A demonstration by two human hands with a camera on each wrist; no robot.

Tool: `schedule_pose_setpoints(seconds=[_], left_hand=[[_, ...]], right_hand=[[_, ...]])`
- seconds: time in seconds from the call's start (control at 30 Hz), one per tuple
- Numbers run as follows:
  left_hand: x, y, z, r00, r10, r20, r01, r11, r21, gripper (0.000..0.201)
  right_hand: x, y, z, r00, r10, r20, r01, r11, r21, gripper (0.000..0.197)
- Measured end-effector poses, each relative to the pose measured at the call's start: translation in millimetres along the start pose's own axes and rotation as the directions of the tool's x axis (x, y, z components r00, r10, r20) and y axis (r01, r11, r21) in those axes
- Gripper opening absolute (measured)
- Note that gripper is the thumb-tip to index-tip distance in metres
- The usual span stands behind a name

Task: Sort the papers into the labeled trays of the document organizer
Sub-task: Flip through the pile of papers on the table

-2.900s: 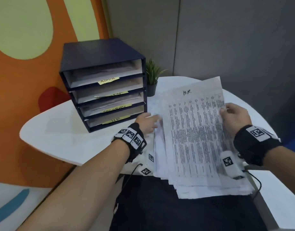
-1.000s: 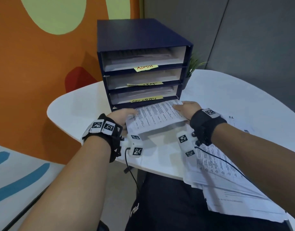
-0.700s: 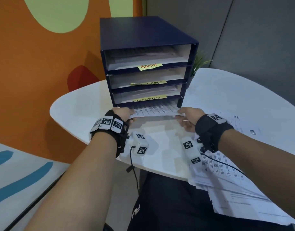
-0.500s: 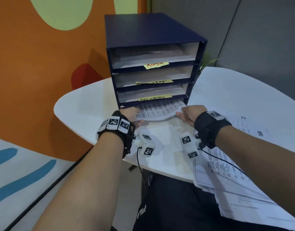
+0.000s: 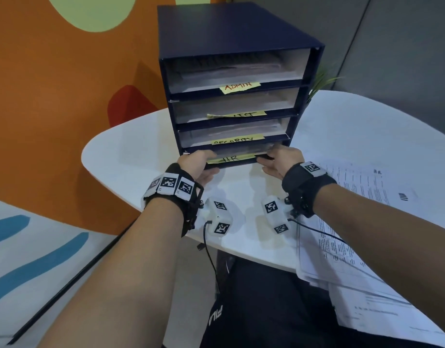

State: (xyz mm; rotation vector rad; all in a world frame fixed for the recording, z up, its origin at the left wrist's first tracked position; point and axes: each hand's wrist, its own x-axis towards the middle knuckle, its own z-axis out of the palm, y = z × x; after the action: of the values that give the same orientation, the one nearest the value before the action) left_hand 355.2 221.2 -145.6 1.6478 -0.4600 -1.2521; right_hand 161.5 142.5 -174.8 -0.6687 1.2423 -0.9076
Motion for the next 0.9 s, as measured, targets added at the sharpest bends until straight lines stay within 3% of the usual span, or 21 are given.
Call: schedule_pose_setpoints(seconds=[0.07,0.13,0.27,0.37,0.5,0.6,0.67,0.73,0.8,0.83,0.9], left_hand=[[-1,1,-1,1.000,0.008,-0.019,-0.007,0.999,0.036,0.050],[0,0,0,1.000,0.006,-0.028,-0.004,0.998,0.070,0.052],[-4,-2,13,1.000,0.025,0.012,-0.027,0.969,0.246,0.054],[-12,1,28,0.997,0.026,0.070,-0.053,0.909,0.413,0.058],[-27,0,46,0.984,0.079,0.158,-0.167,0.700,0.695,0.054],[-43,-2,67,0.951,0.176,0.252,-0.308,0.551,0.776,0.022],[-51,-4,84,0.907,0.290,0.305,-0.415,0.500,0.760,0.018],[-60,-7,100,0.873,0.342,0.346,-0.483,0.515,0.708,0.015],[-68,-13,117,0.866,0.313,0.391,-0.501,0.543,0.674,0.014],[-71,-16,125,0.870,0.278,0.407,-0.490,0.563,0.665,0.019],[-77,-23,139,0.886,0.189,0.423,-0.445,0.604,0.662,0.041]], right_hand=[[-3,2,-3,0.999,-0.036,0.007,0.036,0.998,0.050,0.028],[-10,1,-9,0.992,-0.082,-0.101,0.075,0.995,-0.068,0.019],[-34,-5,-23,0.985,-0.139,-0.100,0.126,0.984,-0.126,0.031],[-51,-14,-42,0.983,-0.166,-0.074,0.142,0.957,-0.254,0.028],[-79,-25,-77,0.973,-0.203,-0.107,0.154,0.923,-0.352,0.018],[-95,-31,-112,0.962,-0.234,-0.139,0.130,0.845,-0.518,0.019],[-104,-36,-136,0.955,-0.246,-0.165,0.105,0.802,-0.588,0.021],[-111,-41,-155,0.947,-0.254,-0.198,0.072,0.765,-0.640,0.024],[-117,-43,-168,0.935,-0.271,-0.230,0.033,0.709,-0.705,0.028],[-119,-44,-175,0.931,-0.272,-0.244,-0.003,0.663,-0.748,0.030],[-123,-44,-183,0.933,-0.223,-0.282,-0.144,0.487,-0.861,0.040]])
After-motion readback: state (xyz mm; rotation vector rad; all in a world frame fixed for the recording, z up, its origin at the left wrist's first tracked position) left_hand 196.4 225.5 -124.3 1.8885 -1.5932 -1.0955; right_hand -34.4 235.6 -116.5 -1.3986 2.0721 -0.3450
